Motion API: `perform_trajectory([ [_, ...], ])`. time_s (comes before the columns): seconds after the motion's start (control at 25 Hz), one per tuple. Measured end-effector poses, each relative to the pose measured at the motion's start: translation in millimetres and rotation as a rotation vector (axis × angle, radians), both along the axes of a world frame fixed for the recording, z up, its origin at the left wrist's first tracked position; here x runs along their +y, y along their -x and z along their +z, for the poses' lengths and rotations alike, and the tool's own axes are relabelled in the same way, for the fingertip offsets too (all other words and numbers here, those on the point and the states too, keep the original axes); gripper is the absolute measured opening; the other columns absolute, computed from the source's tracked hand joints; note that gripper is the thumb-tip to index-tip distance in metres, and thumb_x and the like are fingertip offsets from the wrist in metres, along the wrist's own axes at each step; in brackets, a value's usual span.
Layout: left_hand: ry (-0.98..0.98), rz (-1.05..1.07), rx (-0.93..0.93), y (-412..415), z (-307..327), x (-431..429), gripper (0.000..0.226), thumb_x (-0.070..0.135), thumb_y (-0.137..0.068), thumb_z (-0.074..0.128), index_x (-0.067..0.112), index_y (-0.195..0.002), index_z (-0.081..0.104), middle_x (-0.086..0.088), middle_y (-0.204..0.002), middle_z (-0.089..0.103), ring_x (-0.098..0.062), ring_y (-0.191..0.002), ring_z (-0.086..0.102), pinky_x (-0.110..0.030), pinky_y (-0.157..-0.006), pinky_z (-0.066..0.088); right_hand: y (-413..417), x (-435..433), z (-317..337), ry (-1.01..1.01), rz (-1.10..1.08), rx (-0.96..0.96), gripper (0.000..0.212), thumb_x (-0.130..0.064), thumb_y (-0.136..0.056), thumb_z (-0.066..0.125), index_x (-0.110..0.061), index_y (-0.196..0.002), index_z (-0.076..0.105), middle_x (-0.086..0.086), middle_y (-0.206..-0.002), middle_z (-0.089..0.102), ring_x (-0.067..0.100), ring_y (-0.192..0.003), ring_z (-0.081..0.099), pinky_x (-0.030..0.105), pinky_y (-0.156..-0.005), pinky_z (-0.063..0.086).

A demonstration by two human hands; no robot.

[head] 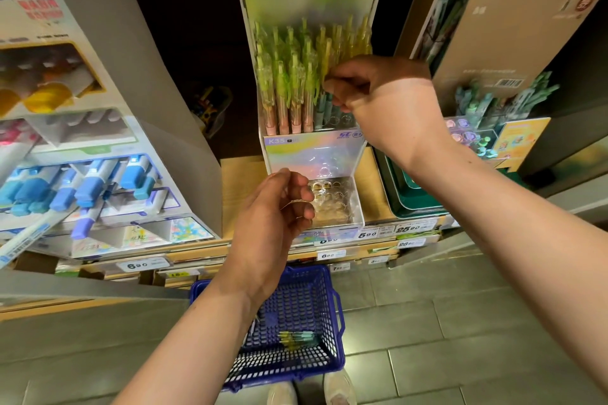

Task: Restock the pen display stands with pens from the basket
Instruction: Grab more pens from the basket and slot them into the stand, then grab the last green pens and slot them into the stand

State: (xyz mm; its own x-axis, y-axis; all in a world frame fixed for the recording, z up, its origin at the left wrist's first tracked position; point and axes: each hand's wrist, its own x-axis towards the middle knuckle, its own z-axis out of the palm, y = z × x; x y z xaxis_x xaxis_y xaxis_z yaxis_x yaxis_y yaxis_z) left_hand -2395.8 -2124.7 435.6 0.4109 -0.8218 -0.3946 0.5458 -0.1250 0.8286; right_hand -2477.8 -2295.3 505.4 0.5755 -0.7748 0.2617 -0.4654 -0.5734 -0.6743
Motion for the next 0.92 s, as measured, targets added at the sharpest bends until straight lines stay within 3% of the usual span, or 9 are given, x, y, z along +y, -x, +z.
perform_trajectory([
  [0.16, -0.006, -0.010, -0.021, 1.5, 1.2, -0.9, 0.030, 0.032, -0.106, 0.045, 0.017, -0.090, 0.066, 0.001, -0.078, 0.062, -0.013, -0.065, 0.055, -0.026, -0.066, 0.047, -0.3, 1.0, -8.5, -0.019, -0.024, -0.050, 0.016, -0.023, -0.096, 0.065, -0.018, -0.106, 0.078, 0.004, -0.091, 0.077, 0.020, -0.082, 0.072, 0.036, -0.080, 0.058],
  [0.28, 0.011, -0.037, -0.067, 2.7, 6.1, -0.5, 0.029, 0.031, -0.106, 0.044, 0.018, -0.091, 0.064, -0.002, -0.082, 0.064, -0.016, -0.069, 0.057, -0.029, -0.068, 0.047, 4.6, 4.3, -9.8, -0.058, -0.065, -0.008, 0.017, -0.028, -0.089, 0.074, -0.019, -0.103, 0.078, -0.003, -0.091, 0.076, 0.011, -0.082, 0.069, 0.022, -0.077, 0.054],
  [0.36, 0.020, -0.039, -0.103, 2.8, 11.9, -0.7, 0.028, 0.032, -0.106, 0.044, 0.019, -0.092, 0.064, -0.004, -0.084, 0.065, -0.017, -0.070, 0.058, -0.029, -0.067, 0.048, 12.3, 9.1, -7.9, -0.171, -0.143, -0.088, 0.020, -0.033, -0.087, 0.076, -0.020, -0.102, 0.077, -0.009, -0.088, 0.074, 0.004, -0.080, 0.067, 0.015, -0.074, 0.053],
  [0.48, 0.013, -0.029, -0.158, 7.3, 26.4, 5.2, 0.026, 0.035, -0.104, 0.044, 0.019, -0.097, 0.064, -0.004, -0.084, 0.066, -0.017, -0.069, 0.059, -0.029, -0.065, 0.047, 31.5, 34.3, -0.9, -0.492, -0.120, -0.306, 0.016, -0.031, -0.091, 0.072, -0.021, -0.104, 0.069, -0.005, -0.091, 0.074, 0.010, -0.083, 0.070, 0.027, -0.074, 0.056],
  [0.56, 0.004, -0.019, -0.182, 11.4, 35.9, 14.6, 0.026, 0.039, -0.100, 0.045, 0.019, -0.101, 0.062, -0.004, -0.084, 0.067, -0.018, -0.070, 0.060, -0.031, -0.067, 0.047, 46.4, 59.4, -0.4, -0.630, -0.009, -0.352, 0.012, -0.022, -0.095, 0.068, -0.021, -0.106, 0.063, -0.002, -0.095, 0.072, 0.012, -0.082, 0.069, 0.027, -0.070, 0.055],
  [0.76, -0.033, 0.059, -0.202, 16.5, 30.8, 53.9, 0.028, 0.043, -0.091, 0.048, 0.019, -0.102, 0.059, -0.007, -0.084, 0.068, -0.022, -0.070, 0.061, -0.029, -0.064, 0.047, 74.0, 118.7, -31.1, -0.818, 0.195, -0.350, 0.016, -0.014, -0.097, 0.064, -0.019, -0.112, 0.061, -0.007, -0.093, 0.068, 0.012, -0.079, 0.065, 0.022, -0.066, 0.052],
  [0.92, -0.106, 0.158, -0.156, 20.3, -23.2, 93.6, 0.024, 0.038, -0.093, 0.048, 0.018, -0.100, 0.059, -0.006, -0.079, 0.069, -0.023, -0.063, 0.061, -0.028, -0.058, 0.046, 82.3, 157.0, -97.0, -0.935, 0.261, -0.210, 0.018, -0.016, -0.098, 0.064, -0.024, -0.114, 0.061, -0.012, -0.092, 0.068, 0.011, -0.080, 0.068, 0.026, -0.068, 0.052],
])
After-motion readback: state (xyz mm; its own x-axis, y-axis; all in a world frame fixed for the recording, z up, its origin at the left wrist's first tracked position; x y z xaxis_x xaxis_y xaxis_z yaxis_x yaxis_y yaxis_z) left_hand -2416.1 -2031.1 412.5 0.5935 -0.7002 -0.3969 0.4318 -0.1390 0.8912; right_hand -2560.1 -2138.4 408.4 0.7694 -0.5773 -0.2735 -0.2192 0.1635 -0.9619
